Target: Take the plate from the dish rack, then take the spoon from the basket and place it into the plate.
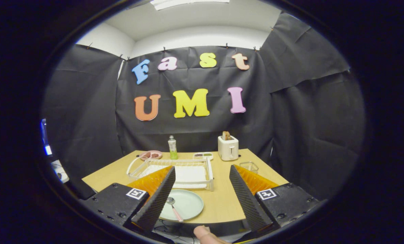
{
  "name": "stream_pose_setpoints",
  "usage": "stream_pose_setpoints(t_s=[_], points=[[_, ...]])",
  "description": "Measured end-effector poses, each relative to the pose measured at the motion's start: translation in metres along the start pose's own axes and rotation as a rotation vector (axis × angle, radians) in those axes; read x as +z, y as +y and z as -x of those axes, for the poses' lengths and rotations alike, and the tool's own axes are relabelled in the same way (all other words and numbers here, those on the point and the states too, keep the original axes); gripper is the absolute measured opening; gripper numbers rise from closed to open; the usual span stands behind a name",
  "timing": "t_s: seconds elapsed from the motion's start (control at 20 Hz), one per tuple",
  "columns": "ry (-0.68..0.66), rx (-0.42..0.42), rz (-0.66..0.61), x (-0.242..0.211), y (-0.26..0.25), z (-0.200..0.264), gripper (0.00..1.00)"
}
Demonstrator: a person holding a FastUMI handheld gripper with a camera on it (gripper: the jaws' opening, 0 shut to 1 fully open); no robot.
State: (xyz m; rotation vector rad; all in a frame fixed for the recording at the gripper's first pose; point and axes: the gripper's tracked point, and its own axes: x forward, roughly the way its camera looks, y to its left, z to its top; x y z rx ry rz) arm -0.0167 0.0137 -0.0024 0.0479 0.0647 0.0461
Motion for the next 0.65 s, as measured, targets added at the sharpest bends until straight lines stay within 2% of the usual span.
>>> stream_pose_setpoints(t_s=[0.15, 0.65], points=[[-0.013, -0.031, 0.028, 0.0014, -0.0025, 0.0008, 1.00], [-0.007, -0.021, 0.042, -0.0047, 0.0057, 0.0028, 1.00]])
